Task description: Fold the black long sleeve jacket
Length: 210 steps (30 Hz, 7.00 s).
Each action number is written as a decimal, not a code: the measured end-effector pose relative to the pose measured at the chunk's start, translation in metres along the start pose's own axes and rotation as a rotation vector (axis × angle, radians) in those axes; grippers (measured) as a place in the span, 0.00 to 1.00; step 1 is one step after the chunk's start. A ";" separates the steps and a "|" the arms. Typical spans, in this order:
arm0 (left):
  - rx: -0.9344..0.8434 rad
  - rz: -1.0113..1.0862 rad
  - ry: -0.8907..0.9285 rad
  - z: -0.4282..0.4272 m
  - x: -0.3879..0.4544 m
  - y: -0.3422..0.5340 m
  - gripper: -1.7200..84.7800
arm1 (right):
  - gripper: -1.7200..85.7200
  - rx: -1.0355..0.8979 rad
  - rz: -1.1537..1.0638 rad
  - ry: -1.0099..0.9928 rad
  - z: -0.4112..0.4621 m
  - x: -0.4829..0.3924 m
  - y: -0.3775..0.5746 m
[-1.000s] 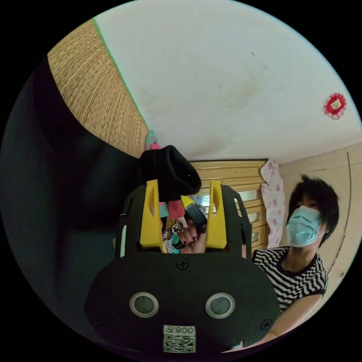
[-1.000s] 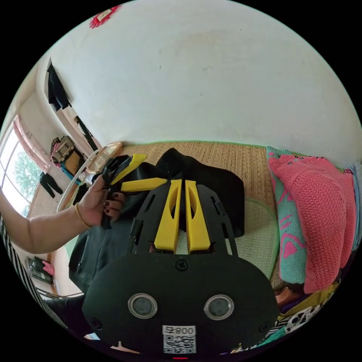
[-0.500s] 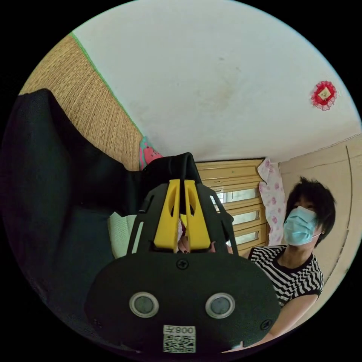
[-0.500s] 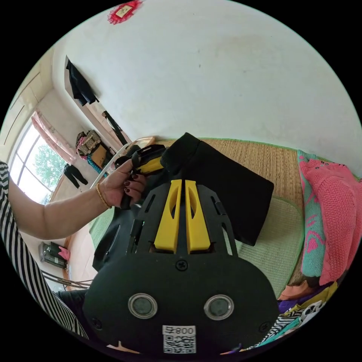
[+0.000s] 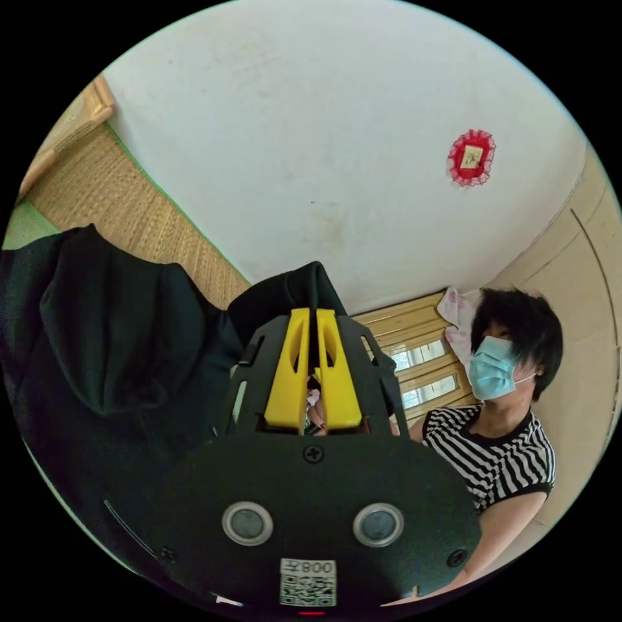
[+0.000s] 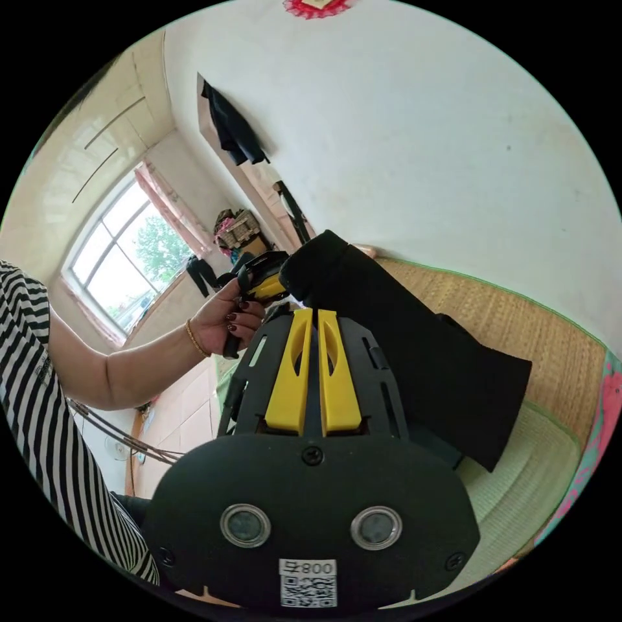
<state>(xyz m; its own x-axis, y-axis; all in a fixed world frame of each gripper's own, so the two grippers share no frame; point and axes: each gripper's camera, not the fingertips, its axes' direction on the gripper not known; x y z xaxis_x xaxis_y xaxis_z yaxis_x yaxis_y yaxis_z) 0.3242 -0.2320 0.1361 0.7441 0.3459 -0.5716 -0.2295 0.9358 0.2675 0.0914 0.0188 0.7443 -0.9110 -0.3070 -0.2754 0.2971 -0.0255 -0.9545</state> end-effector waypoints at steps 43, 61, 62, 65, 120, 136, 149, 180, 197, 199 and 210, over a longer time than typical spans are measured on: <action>0.064 -0.215 -0.446 -0.313 0.049 0.119 0.02 | 0.04 -0.690 -0.097 -0.049 0.446 -0.111 -0.107; 0.288 -0.176 -0.657 -0.346 0.119 0.138 0.08 | 0.02 -0.695 -0.112 -0.036 0.510 -0.124 -0.182; 0.319 -0.179 -0.749 -0.355 0.127 0.133 0.11 | 0.02 -0.690 -0.113 -0.036 0.510 -0.124 -0.183; 0.281 -0.152 -0.969 -0.370 0.141 0.108 0.15 | 0.02 -0.687 -0.119 -0.025 0.511 -0.126 -0.186; -0.173 0.356 -0.957 0.094 0.199 0.187 0.04 | 0.14 -0.127 0.414 -0.568 0.202 0.164 -0.165; -0.270 0.403 -0.778 0.234 0.122 0.234 0.04 | 0.06 -0.144 0.316 -0.449 0.059 0.225 -0.098; -0.422 0.303 -0.794 0.321 0.000 0.241 0.05 | 0.05 -0.311 0.408 -0.235 0.041 0.306 -0.038; -0.498 0.307 -0.829 0.248 -0.084 0.232 0.04 | 0.02 -0.639 0.061 0.147 0.118 0.244 -0.052; 0.028 -0.170 -1.020 -0.070 -0.139 0.187 0.02 | 0.02 -0.745 -0.034 0.266 0.152 0.221 -0.025; 0.070 -0.172 -0.994 -0.083 -0.141 0.191 0.02 | 0.02 -0.751 -0.030 0.263 0.155 0.221 -0.022; 0.143 -0.085 -0.987 -0.165 -0.100 0.210 0.02 | 0.02 -0.623 -0.036 0.376 0.136 0.205 -0.022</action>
<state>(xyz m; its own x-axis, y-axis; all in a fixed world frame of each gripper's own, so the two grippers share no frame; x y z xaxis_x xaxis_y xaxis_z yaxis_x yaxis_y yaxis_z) 0.0978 -0.0591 0.1212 0.9573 0.0061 0.2892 -0.1216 0.9156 0.3832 -0.0629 -0.1729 0.7243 -0.9872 0.0339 -0.1561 0.1488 0.5512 -0.8210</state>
